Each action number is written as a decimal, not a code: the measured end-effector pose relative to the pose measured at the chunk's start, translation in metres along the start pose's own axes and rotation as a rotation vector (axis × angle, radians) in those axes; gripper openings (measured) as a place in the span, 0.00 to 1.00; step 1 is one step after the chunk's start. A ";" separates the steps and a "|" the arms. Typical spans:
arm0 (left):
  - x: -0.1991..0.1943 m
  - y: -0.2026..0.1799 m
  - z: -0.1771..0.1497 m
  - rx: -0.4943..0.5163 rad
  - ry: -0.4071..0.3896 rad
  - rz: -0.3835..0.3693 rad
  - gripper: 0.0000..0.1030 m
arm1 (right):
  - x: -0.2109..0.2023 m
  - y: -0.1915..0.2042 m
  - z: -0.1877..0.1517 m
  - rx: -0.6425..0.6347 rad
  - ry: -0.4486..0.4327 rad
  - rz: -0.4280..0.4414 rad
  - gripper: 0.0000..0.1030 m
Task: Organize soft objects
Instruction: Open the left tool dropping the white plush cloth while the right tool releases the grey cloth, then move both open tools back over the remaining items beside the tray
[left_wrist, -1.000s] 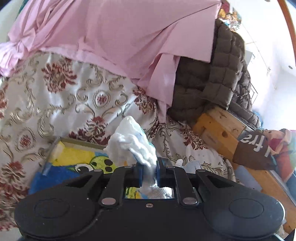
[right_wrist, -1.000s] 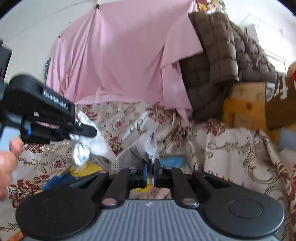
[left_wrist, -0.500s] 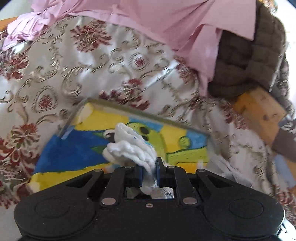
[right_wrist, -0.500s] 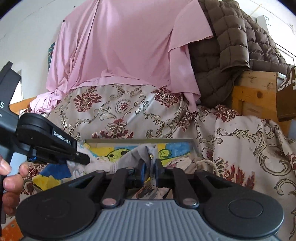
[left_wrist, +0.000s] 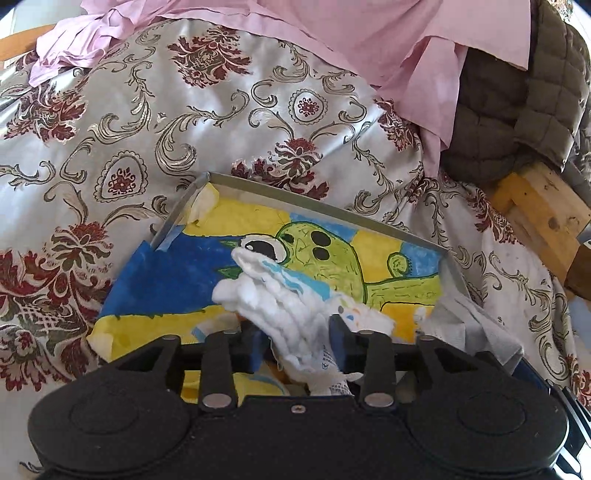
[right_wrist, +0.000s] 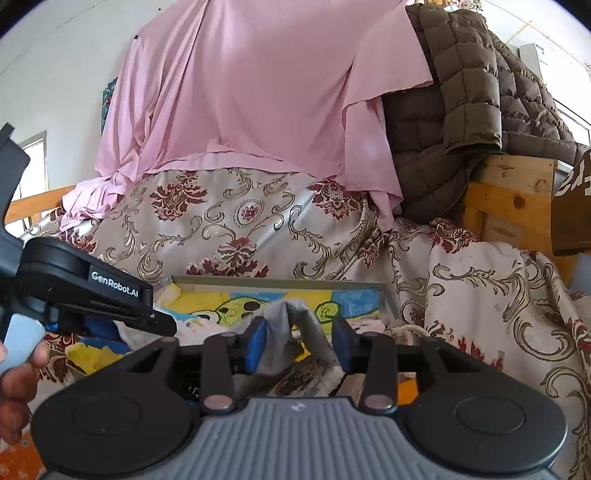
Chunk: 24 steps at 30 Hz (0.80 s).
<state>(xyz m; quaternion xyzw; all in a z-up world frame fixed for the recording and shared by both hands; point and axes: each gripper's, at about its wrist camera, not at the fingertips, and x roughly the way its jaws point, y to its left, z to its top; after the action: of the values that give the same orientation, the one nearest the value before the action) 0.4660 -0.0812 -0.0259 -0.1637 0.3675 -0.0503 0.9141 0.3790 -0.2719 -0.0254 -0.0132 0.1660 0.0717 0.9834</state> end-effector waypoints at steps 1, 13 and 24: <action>-0.002 -0.001 -0.001 0.000 -0.004 0.000 0.46 | -0.001 0.000 0.001 -0.001 -0.002 -0.002 0.47; -0.048 -0.007 -0.007 0.074 -0.101 0.012 0.73 | -0.044 -0.003 0.019 0.009 -0.082 -0.037 0.77; -0.127 -0.001 -0.026 0.083 -0.249 -0.015 0.91 | -0.111 -0.008 0.032 0.059 -0.162 -0.067 0.96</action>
<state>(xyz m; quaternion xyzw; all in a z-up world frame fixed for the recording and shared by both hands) 0.3559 -0.0621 0.0400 -0.1334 0.2474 -0.0515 0.9583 0.2868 -0.2937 0.0414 0.0159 0.0875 0.0348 0.9954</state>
